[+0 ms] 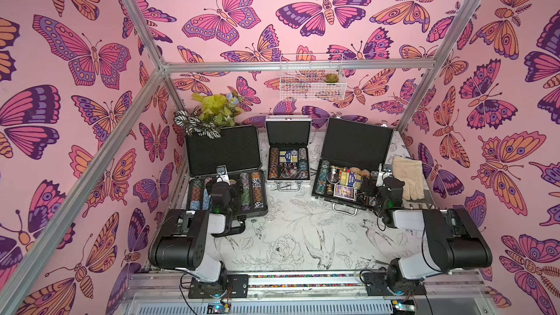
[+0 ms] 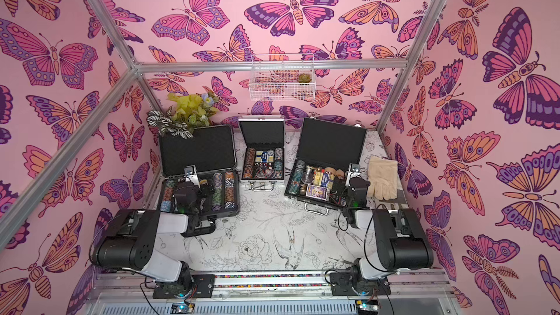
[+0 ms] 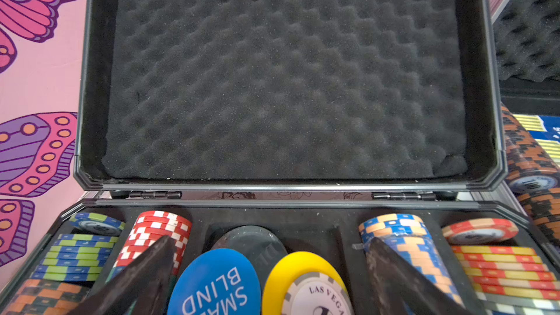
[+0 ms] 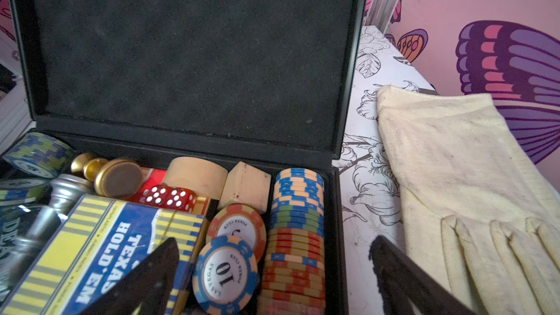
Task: Close the poker set cases
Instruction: Close the lid of the poker set case.
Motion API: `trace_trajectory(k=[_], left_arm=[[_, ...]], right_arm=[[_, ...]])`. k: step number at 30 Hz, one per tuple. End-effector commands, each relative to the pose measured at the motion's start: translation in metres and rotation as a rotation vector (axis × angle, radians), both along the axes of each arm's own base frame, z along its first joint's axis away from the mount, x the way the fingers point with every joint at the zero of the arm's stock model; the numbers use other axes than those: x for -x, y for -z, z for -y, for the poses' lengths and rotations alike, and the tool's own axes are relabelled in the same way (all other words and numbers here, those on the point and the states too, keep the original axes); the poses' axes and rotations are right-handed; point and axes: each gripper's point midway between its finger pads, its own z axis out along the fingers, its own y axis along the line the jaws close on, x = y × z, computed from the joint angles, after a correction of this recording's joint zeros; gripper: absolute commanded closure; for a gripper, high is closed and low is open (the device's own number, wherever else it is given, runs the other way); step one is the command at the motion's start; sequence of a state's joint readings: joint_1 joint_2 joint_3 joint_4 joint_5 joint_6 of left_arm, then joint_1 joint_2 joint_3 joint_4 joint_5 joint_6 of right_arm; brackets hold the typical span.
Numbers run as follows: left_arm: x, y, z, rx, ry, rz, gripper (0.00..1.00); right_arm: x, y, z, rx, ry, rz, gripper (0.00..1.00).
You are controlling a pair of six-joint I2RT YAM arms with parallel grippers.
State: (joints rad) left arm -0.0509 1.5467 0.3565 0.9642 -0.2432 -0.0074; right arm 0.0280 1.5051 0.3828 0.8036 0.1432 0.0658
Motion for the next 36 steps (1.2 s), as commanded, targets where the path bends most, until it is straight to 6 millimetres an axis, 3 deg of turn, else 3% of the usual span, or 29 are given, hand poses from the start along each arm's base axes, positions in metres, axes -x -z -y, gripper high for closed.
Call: trace_trajectory(k=[1, 34, 36], left_arm=[[0.0029, 0.0063, -0.0030, -0.010, -0.007, -0.022, 0.01], [0.0013, 0.0093, -0.0060, 0.051, 0.026, -0.039, 0.00], [0.0011, 0.0045, -0.0087, 0.038, 0.008, -0.023, 0.02]], right_arm=[[-0.0059, -0.0087, -0.0002, 0.009, -0.007, 0.022, 0.01], [-0.0066, -0.0083, -0.0019, 0.003, -0.019, 0.018, 0.00], [-0.0103, -0.0150, -0.0044, 0.002, -0.034, 0.030, 0.02]])
